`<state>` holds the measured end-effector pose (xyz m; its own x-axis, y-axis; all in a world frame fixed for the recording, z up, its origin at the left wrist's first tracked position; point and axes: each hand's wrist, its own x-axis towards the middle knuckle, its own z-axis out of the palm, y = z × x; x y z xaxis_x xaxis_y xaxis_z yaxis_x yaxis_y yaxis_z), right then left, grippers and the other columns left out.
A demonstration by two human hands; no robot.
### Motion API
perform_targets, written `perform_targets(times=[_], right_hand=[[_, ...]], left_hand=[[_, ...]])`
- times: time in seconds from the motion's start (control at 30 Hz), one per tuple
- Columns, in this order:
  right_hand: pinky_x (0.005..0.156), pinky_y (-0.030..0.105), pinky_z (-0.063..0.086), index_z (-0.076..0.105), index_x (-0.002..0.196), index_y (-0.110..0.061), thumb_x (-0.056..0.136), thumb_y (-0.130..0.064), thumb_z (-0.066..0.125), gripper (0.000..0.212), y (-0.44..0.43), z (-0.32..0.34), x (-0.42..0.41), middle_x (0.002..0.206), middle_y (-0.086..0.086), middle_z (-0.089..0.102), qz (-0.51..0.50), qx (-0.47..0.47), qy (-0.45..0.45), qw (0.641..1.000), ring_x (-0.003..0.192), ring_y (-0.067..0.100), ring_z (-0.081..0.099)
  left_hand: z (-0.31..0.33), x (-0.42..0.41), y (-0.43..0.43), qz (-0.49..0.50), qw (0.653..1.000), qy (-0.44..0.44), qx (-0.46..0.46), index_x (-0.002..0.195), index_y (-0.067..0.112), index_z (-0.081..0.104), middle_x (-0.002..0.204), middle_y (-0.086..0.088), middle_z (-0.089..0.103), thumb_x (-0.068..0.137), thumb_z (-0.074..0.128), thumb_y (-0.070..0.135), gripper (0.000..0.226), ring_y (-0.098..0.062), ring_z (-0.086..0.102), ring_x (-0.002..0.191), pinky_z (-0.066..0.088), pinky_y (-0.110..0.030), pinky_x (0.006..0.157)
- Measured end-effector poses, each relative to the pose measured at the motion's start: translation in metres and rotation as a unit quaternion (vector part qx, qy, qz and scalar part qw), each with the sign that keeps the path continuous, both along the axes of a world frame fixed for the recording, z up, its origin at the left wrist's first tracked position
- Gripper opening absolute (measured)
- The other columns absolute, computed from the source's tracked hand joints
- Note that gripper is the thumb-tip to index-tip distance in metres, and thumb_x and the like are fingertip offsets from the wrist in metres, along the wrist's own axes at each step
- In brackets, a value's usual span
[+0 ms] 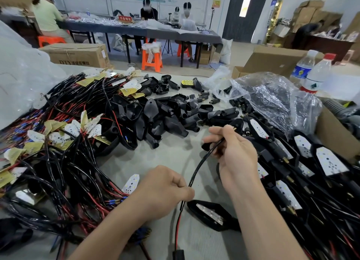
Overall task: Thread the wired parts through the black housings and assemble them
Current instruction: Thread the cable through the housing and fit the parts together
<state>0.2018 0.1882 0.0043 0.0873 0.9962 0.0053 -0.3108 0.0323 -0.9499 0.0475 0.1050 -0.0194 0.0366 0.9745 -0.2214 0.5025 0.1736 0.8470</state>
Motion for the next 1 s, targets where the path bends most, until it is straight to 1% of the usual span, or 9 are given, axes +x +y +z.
perform_targets(times=[0.2, 0.3, 0.43, 0.53, 0.6, 0.73, 0.83, 0.93, 1.0], right_hand=[[0.052, 0.02, 0.041, 0.07, 0.083, -0.006, 0.109, -0.023, 0.047, 0.039, 0.014, 0.019, 0.024, 0.068, 0.011, 0.071, -0.088, 0.065, 0.1, 0.989, 0.053, 0.015, 0.05], [0.06, 0.023, 0.046, 0.07, 0.094, -0.003, 0.109, -0.029, 0.046, 0.039, 0.015, 0.025, 0.038, 0.074, 0.012, 0.073, -0.093, 0.062, 0.165, 0.98, 0.057, 0.015, 0.057], [0.065, 0.027, 0.056, 0.069, 0.114, -0.007, 0.105, -0.033, 0.053, 0.032, 0.008, 0.017, 0.026, 0.094, 0.015, 0.076, 0.059, 0.011, 0.086, 0.994, 0.072, 0.019, 0.067], [0.063, 0.026, 0.048, 0.075, 0.103, -0.012, 0.103, -0.015, 0.053, 0.022, -0.002, 0.002, 0.005, 0.092, 0.01, 0.075, 0.169, 0.011, -0.066, 0.983, 0.073, 0.019, 0.062], [0.062, 0.025, 0.045, 0.077, 0.096, -0.013, 0.103, -0.012, 0.052, 0.026, -0.007, -0.004, -0.005, 0.09, 0.01, 0.076, 0.197, 0.01, -0.107, 0.974, 0.07, 0.017, 0.058], [0.061, 0.025, 0.04, 0.078, 0.081, -0.014, 0.102, -0.014, 0.055, 0.031, -0.004, 0.0, -0.008, 0.084, 0.012, 0.074, 0.14, 0.021, -0.037, 0.989, 0.063, 0.015, 0.055], [0.066, 0.028, 0.039, 0.079, 0.084, -0.019, 0.101, -0.012, 0.057, 0.029, 0.002, 0.009, 0.006, 0.086, 0.012, 0.07, 0.094, 0.027, 0.006, 0.995, 0.06, 0.013, 0.055], [0.068, 0.028, 0.04, 0.078, 0.091, -0.017, 0.102, -0.012, 0.056, 0.026, 0.001, 0.012, 0.019, 0.09, 0.007, 0.075, 0.087, 0.021, 0.023, 0.996, 0.061, 0.013, 0.055], [0.065, 0.027, 0.041, 0.079, 0.084, -0.016, 0.103, -0.014, 0.056, 0.03, 0.001, 0.011, 0.019, 0.089, 0.008, 0.076, 0.071, 0.023, 0.039, 0.996, 0.06, 0.013, 0.053]], left_hand=[[0.011, -0.012, -0.006, -0.146, 0.988, 0.006, -0.049, 0.055, 0.022, 0.066, 0.045, 0.009, 0.046, 0.084, 0.077, 0.028, 0.031, -0.007, 0.036, 0.042, 0.028, -0.018, 0.047], [0.012, -0.02, -0.007, -0.139, 0.988, -0.031, -0.059, 0.058, 0.019, 0.069, 0.047, 0.008, 0.046, 0.081, 0.077, 0.029, 0.026, -0.009, 0.033, 0.042, 0.026, -0.021, 0.048], [0.007, -0.022, 0.001, -0.039, 0.992, -0.118, -0.027, 0.059, 0.016, 0.071, 0.045, 0.012, 0.05, 0.083, 0.078, 0.022, 0.026, -0.007, 0.032, 0.04, 0.029, -0.017, 0.045], [0.0, -0.019, 0.005, 0.011, 0.99, -0.14, 0.0, 0.06, 0.011, 0.072, 0.046, 0.002, 0.038, 0.071, 0.079, 0.035, 0.027, -0.011, 0.027, 0.041, 0.028, -0.016, 0.042], [-0.004, -0.019, 0.007, 0.032, 0.99, -0.133, 0.014, 0.062, 0.012, 0.074, 0.044, 0.004, 0.038, 0.069, 0.078, 0.039, 0.028, -0.01, 0.029, 0.04, 0.026, -0.017, 0.041], [-0.01, -0.021, 0.006, 0.038, 0.996, -0.079, 0.013, 0.062, 0.02, 0.073, 0.046, 0.004, 0.041, 0.064, 0.077, 0.05, 0.03, -0.014, 0.032, 0.042, 0.029, -0.02, 0.042], [-0.013, -0.021, 0.006, 0.035, 0.999, -0.038, 0.01, 0.065, 0.023, 0.074, 0.048, 0.004, 0.045, 0.063, 0.072, 0.056, 0.033, -0.015, 0.035, 0.044, 0.033, -0.021, 0.048], [-0.014, -0.02, 0.007, 0.039, 0.999, -0.014, 0.016, 0.065, 0.022, 0.073, 0.049, 0.004, 0.047, 0.074, 0.075, 0.047, 0.027, -0.014, 0.039, 0.046, 0.035, -0.024, 0.052], [-0.014, -0.019, 0.006, 0.035, 0.999, -0.006, 0.02, 0.066, 0.018, 0.072, 0.05, 0.005, 0.047, 0.082, 0.077, 0.037, 0.025, -0.012, 0.039, 0.045, 0.035, -0.02, 0.05]])
